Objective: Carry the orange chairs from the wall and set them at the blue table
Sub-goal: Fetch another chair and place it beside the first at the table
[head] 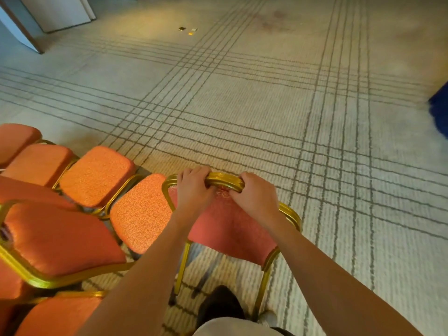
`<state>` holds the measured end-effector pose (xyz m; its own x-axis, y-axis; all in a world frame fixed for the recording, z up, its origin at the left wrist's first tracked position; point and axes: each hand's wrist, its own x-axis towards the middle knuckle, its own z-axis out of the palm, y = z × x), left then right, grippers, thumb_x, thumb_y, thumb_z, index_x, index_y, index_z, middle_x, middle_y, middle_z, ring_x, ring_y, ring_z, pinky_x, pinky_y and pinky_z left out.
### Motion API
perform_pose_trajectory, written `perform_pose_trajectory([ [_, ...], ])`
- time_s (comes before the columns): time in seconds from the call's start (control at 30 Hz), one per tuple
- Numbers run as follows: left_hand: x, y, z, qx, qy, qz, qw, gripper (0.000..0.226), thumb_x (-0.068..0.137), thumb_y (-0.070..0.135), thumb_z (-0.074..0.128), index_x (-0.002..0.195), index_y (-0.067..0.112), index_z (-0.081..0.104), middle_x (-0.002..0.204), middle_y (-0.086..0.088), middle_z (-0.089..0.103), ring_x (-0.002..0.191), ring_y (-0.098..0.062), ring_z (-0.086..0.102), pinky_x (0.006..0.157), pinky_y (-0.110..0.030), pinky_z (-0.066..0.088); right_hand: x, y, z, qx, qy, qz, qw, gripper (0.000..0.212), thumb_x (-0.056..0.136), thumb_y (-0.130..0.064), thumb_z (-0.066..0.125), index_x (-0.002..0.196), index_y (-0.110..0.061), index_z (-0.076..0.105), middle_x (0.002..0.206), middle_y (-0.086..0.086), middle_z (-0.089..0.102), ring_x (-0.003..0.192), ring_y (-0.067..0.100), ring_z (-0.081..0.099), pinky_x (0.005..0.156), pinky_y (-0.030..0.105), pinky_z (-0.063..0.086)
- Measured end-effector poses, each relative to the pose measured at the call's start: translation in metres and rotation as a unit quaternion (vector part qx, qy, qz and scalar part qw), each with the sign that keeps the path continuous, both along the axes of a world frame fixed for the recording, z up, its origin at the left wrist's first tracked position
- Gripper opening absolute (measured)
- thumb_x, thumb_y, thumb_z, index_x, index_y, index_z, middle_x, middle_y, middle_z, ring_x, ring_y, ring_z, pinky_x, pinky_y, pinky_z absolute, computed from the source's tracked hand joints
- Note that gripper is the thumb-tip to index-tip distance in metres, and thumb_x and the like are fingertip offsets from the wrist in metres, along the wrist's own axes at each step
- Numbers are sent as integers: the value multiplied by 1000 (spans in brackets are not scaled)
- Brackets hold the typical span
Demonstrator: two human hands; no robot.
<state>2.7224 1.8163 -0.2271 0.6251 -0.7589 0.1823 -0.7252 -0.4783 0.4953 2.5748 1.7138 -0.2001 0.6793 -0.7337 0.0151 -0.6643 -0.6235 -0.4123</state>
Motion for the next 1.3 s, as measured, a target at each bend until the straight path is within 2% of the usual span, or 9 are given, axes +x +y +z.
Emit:
perform_pose_trajectory([
  [0.1, 7, -16, 0, 0, 5, 6, 1000, 15, 75, 33, 62, 83, 29, 49, 84, 9, 54, 87, -18, 42, 98, -47, 37, 6, -17, 0, -3, 1, 3, 1000, 32, 87, -52, 64, 99, -22, 59, 93, -4, 67, 88, 22, 67, 77, 38, 53],
  [0.27, 23, -45, 5, 1, -2, -7, 1000, 15, 75, 41, 54, 77, 27, 50, 77, 9, 53, 82, -19, 45, 95, -46, 39, 18, -42, 1, -22, 0, 6, 1000, 31, 90, -54, 61, 96, -23, 55, 88, -7, 63, 85, 19, 66, 73, 37, 51],
  [0.37, 36, -72, 14, 10, 0, -32, 999, 17, 73, 42, 47, 71, 25, 46, 69, 9, 50, 75, -21, 47, 88, -46, 41, 28, -68, 3, -26, 15, -19, 999, 31, 90, -55, 58, 89, -26, 50, 80, -10, 54, 78, 18, 63, 68, 34, 48],
  [0.53, 69, -122, 19, 43, -1, -76, 996, 22, 75, 42, 60, 67, 24, 50, 60, 10, 51, 61, -20, 53, 68, -38, 43, 48, -108, 1, -53, 41, -65, 996, 32, 91, -53, 58, 86, -24, 45, 78, -9, 51, 76, 20, 63, 61, 33, 40],
  [0.67, 88, -154, 23, 108, -22, -101, 989, 26, 81, 44, 65, 73, 22, 53, 63, 8, 55, 64, -20, 57, 62, -34, 36, 63, -135, 0, -55, 51, -95, 993, 31, 92, -49, 61, 87, -22, 45, 83, -4, 57, 82, 23, 65, 63, 33, 37],
  [0.87, 111, -187, 24, 162, -35, -145, 975, 34, 85, 59, 59, 75, 27, 54, 70, 8, 61, 75, -22, 64, 69, -36, 48, 79, -154, -6, -74, 31, -137, 987, 32, 86, -42, 68, 81, -22, 44, 81, 0, 63, 74, 26, 64, 60, 32, 36],
  [1.0, 112, -189, 25, 127, -50, -173, 975, 32, 86, 57, 66, 90, 25, 66, 84, 2, 69, 96, -27, 65, 101, -44, 46, 77, -154, -14, -119, 11, -175, 977, 36, 78, -37, 75, 74, -22, 42, 67, -1, 59, 57, 24, 54, 55, 29, 33],
  [1.13, 110, -179, 15, 87, -50, -160, 982, 34, 79, 61, 64, 91, 30, 63, 89, 11, 64, 87, -19, 63, 75, -41, 54, 73, -144, -18, -144, 4, -180, 973, 34, 73, -32, 77, 68, -20, 46, 59, -3, 54, 48, 20, 45, 52, 26, 32],
  [1.3, 103, -168, 19, 102, -66, -151, 981, 35, 83, 62, 61, 84, 26, 65, 78, 8, 67, 74, -19, 66, 62, -31, 47, 71, -133, -20, -165, 8, -203, 965, 30, 73, -36, 78, 64, -19, 54, 55, -4, 56, 45, 20, 50, 51, 23, 28],
])
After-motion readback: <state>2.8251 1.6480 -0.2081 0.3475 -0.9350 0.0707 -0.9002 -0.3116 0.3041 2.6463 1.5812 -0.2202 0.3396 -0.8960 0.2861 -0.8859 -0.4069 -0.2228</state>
